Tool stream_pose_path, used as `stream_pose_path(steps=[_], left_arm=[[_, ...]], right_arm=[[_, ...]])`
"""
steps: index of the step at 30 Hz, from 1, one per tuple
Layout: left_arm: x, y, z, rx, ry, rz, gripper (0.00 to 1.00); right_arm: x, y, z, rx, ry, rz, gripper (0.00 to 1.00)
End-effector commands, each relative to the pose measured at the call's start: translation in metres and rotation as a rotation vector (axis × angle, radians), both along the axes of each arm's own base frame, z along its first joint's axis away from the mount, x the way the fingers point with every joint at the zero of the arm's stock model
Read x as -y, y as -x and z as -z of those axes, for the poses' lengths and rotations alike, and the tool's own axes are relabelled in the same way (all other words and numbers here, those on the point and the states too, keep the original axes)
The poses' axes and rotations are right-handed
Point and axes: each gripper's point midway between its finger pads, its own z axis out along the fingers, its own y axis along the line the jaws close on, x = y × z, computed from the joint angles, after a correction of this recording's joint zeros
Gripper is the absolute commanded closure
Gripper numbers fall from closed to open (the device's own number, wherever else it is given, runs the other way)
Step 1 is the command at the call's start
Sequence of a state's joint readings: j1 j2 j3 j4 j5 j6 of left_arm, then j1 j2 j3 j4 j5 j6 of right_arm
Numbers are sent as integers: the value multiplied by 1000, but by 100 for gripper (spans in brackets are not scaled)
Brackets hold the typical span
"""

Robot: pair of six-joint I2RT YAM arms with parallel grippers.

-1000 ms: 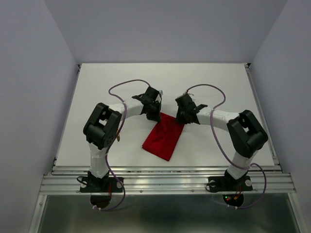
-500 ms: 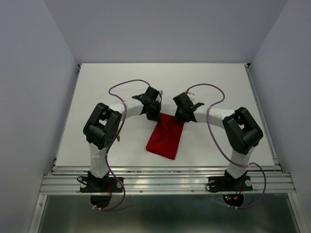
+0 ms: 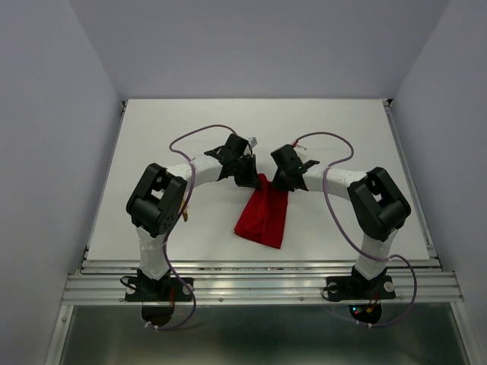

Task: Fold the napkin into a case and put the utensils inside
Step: Pick up the 2/3-rectangle-folded napkin from the center of the board, then fold the 2/3-rectangle-folded napkin at the center of the board.

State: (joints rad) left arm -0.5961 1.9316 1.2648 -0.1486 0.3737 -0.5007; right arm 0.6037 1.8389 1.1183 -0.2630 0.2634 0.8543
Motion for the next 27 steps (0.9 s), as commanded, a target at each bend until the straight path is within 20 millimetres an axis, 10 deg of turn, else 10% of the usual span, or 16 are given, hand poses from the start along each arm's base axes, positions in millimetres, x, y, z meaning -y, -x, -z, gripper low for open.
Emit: stream_pose_path(steps=[1,17,19,22,27], left_arm=[[20,-1,-57,79,170,-17,100],[11,5,-42,41,125,-57,100],[5,0,-40,53,82,-82,82],[-12,-4,-31,56,-16,-139,29],[-29,-18,-27,97,-111,-230,28]], right_arm=[[14,19,27,-95,70,28,99],[14,21,22,-95,39,62,99],[13,21,18,-88,36,56,99],[14,21,15,-82,37,52,99],[13,20,13,-78,32,49,99]])
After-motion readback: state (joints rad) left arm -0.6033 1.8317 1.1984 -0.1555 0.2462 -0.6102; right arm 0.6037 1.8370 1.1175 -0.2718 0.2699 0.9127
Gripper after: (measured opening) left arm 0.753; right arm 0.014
